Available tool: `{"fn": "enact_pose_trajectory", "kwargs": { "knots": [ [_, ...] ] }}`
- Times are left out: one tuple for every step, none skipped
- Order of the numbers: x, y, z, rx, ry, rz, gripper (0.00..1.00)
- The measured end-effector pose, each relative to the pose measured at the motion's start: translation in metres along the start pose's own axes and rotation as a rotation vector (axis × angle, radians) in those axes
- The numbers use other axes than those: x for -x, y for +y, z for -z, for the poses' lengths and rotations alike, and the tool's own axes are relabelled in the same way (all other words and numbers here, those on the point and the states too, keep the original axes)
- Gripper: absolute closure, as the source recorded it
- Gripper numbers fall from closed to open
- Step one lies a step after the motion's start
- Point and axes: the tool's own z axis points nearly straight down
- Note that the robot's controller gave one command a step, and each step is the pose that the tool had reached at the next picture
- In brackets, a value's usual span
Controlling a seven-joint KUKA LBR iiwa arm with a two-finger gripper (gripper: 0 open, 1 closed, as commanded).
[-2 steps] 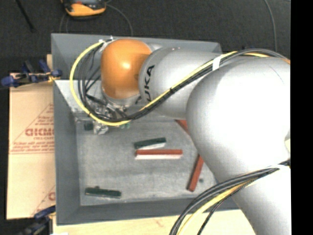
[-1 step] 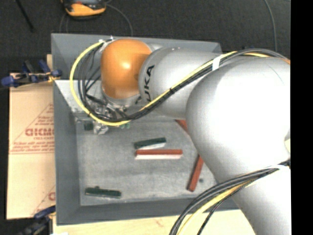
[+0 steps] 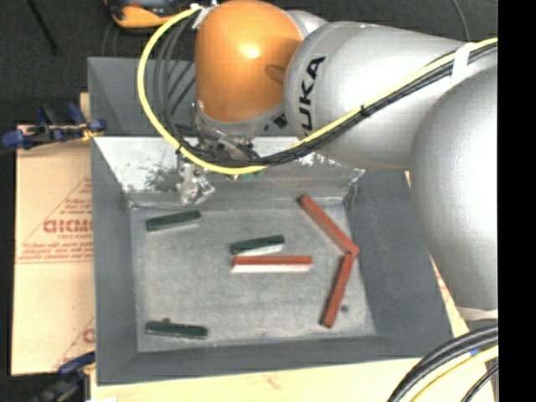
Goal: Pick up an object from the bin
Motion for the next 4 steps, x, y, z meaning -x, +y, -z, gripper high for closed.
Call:
{"fn": "enact_pose_trajectory", "kwargs": {
  "knots": [
    [-0.001,0.001,-0.003,0.002,0.005,-0.002,0.0],
    [-0.001,0.0,-0.003,0.002,0.005,-0.003,0.0],
    [-0.05,0.023,-0.058,0.001,0.001,0.008,0.0],
    [-0.038,0.009,-0.112,0.002,0.002,0.088,0.0]
  ]
}}
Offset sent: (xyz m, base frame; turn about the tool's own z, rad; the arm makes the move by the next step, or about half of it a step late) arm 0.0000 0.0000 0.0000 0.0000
